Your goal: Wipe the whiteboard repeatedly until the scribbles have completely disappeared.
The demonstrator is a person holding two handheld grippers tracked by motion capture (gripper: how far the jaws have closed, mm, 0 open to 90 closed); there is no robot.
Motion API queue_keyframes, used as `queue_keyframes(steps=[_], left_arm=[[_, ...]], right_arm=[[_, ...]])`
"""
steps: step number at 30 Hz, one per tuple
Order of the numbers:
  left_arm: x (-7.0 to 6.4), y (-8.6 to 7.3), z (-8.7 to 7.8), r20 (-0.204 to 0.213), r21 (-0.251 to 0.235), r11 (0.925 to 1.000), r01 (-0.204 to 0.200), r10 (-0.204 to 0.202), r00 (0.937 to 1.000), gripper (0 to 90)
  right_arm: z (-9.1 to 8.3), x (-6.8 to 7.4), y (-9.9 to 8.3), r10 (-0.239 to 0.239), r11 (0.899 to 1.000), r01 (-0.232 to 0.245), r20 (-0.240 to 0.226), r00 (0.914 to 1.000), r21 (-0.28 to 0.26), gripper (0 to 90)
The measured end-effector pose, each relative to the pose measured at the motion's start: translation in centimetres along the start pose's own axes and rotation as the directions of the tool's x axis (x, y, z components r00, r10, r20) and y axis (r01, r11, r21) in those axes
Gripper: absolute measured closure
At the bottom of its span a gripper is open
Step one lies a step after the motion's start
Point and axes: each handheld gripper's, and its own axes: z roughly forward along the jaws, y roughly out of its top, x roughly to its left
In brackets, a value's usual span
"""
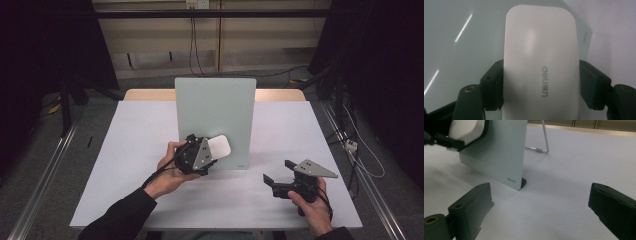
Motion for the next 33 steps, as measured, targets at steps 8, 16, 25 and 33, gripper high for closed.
queue_keyframes(steps=[8, 16, 25, 33], left_arm=[[-1.1, -0.5, 0.7, 0.037, 0.019, 0.9998, -0.01, 0.009, 0.9993, 30.7], [-0.1, -0.7, -0.1, 0.013, -0.02, 0.9992, 0.034, -0.034, 0.9993, 30.8], [0.9, -0.7, -1.2, 0.011, -0.051, 0.9922, 0.113, -0.113, 0.9935, 30.9], [1.8, -0.8, -2.4, 0.021, -0.096, 0.981, 0.169, -0.167, 0.9857, 30.9]], right_arm=[[0.0, 0.0, 0.0, -0.001, 1.0, 0.001, 0.0, 1.0, -0.001, 4.8], [0.0, 0.0, 0.0, 0.005, 1.0, -0.005, 0.001, 1.0, -0.001, 4.8], [-0.1, 0.0, -0.1, 0.006, 1.0, -0.006, 0.01, 0.9999, 0.004, 4.7], [0.0, -0.1, -0.1, 0.006, 1.0, -0.007, 0.013, 0.9999, 0.007, 4.7]])
